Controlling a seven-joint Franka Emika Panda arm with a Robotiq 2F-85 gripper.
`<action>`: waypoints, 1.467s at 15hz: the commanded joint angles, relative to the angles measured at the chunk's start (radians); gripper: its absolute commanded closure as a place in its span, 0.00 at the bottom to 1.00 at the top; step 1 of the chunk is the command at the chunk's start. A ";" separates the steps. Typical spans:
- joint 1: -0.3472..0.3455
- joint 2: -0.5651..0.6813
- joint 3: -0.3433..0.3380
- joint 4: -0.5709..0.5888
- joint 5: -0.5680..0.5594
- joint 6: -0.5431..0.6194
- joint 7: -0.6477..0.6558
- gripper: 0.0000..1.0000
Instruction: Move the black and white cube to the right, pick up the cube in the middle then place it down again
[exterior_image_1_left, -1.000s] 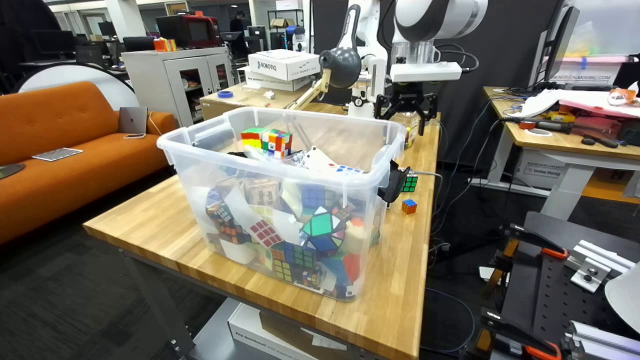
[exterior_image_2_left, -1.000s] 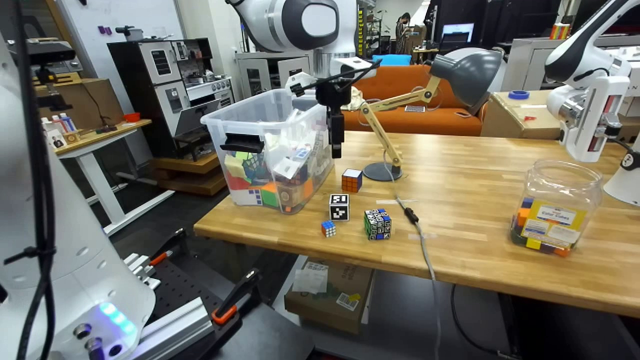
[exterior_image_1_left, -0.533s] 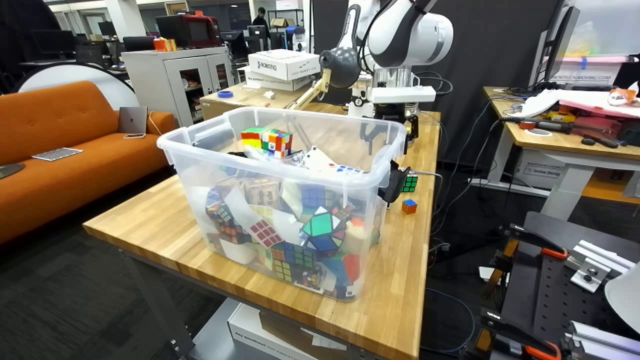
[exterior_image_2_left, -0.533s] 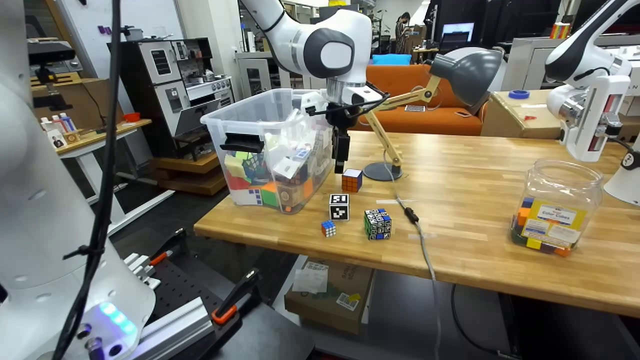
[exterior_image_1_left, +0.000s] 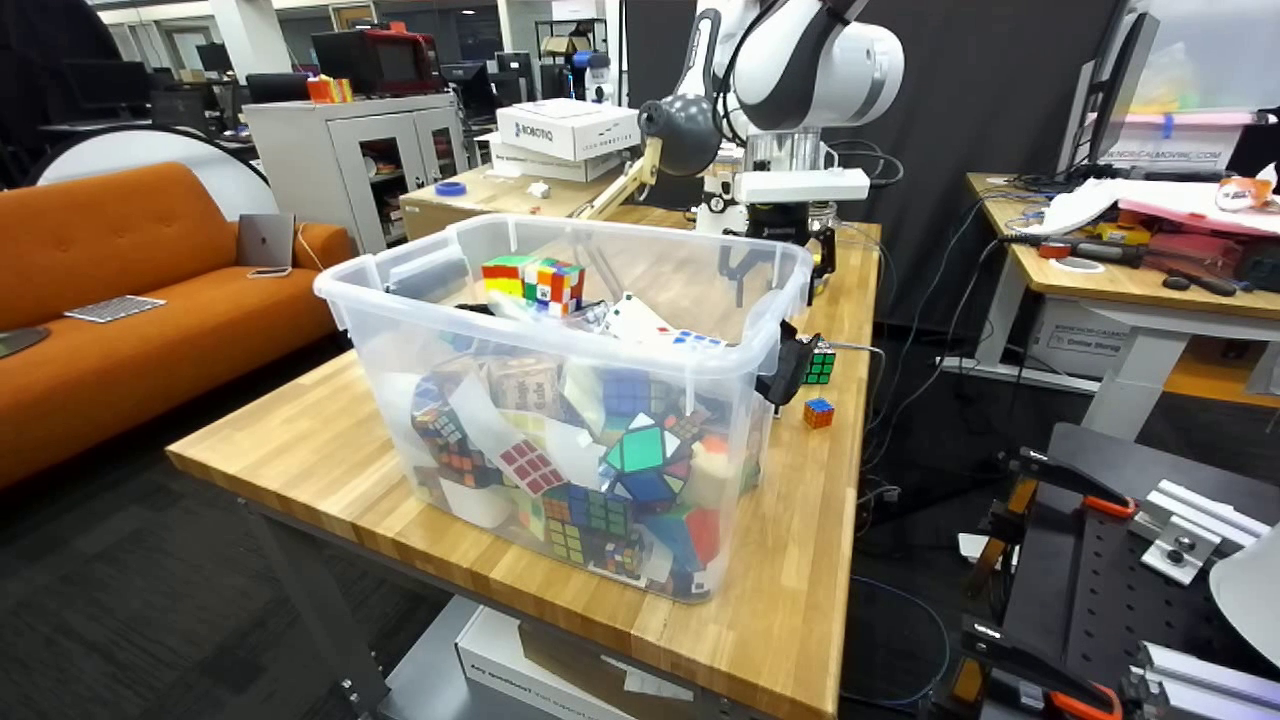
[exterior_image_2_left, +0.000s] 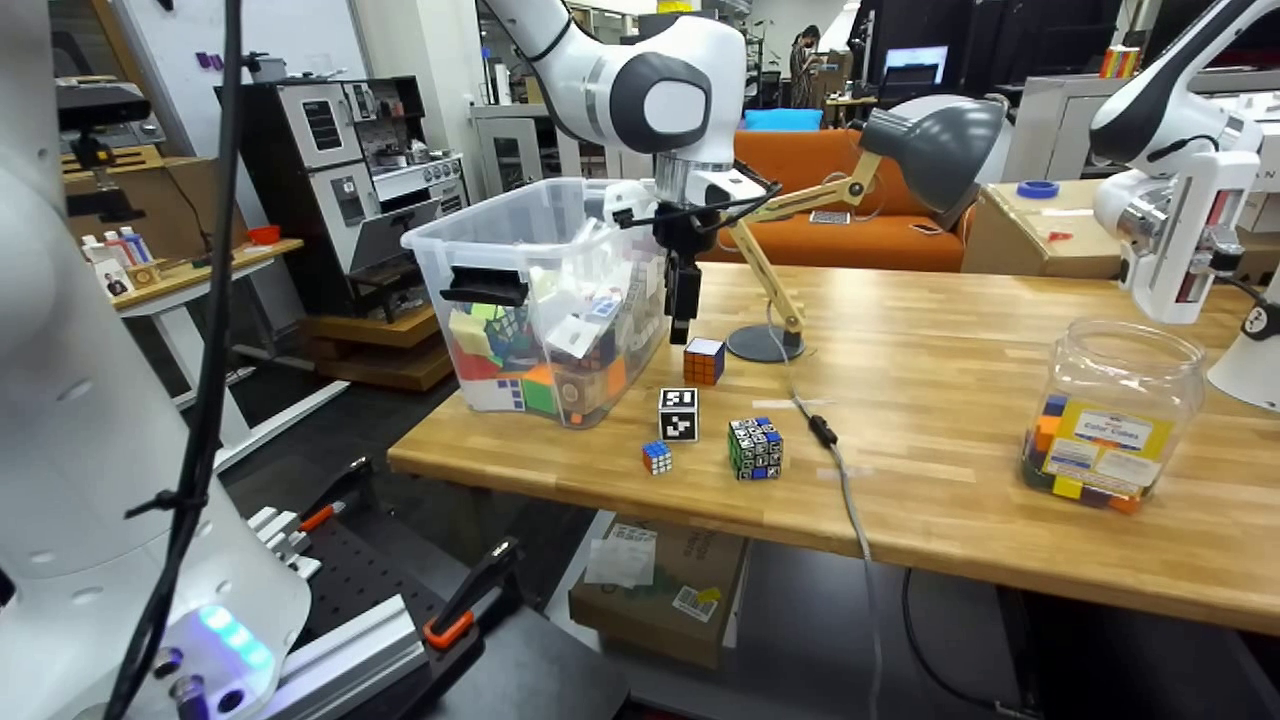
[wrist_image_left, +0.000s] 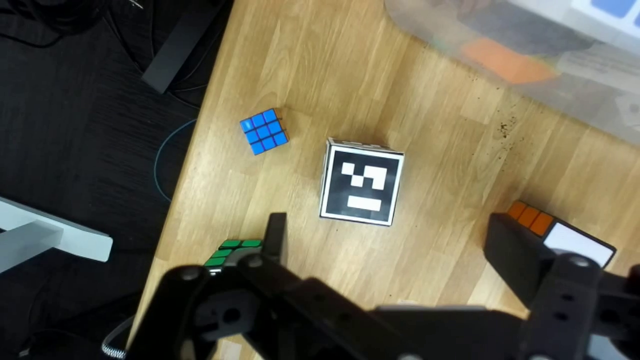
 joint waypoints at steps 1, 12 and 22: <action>0.043 0.007 -0.043 0.006 -0.009 0.012 0.016 0.00; 0.058 0.197 -0.081 0.154 -0.022 0.046 -0.024 0.00; 0.052 0.366 -0.064 0.272 -0.002 -0.018 -0.112 0.00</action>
